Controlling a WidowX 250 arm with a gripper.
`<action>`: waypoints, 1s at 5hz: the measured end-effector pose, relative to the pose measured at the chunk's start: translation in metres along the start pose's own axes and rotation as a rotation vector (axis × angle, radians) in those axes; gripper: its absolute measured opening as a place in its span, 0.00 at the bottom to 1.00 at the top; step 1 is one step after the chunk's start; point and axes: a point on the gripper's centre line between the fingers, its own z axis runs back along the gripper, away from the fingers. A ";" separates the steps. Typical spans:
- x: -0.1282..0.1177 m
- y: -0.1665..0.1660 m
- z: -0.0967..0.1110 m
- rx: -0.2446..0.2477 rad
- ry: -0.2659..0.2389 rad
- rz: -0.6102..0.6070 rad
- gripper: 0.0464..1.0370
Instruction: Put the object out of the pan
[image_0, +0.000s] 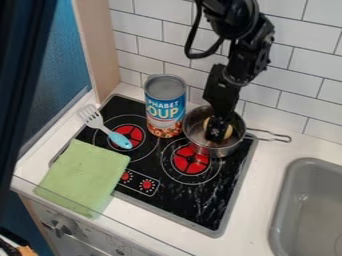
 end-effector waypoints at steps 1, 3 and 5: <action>-0.001 -0.001 -0.001 -0.006 0.011 0.002 0.96; -0.001 0.002 -0.005 -0.004 0.013 0.011 0.64; 0.007 0.006 0.007 -0.020 -0.002 0.027 0.61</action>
